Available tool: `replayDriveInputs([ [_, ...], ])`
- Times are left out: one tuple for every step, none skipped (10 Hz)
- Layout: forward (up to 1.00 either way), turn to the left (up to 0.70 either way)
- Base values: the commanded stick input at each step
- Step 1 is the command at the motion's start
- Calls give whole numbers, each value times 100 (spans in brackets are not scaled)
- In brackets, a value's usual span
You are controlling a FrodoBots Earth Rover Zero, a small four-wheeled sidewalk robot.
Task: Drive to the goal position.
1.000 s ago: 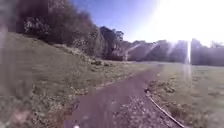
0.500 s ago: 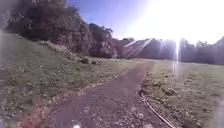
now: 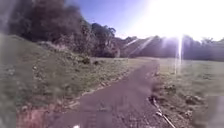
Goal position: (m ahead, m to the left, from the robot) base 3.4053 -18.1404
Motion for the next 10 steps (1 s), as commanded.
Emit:
replayDriveInputs([
  [100,0],
  [100,0],
  [100,2],
  [100,2],
  [100,-19],
  [100,-34],
  [100,-40],
  [100,-40],
  [100,-40],
  [100,-40],
])
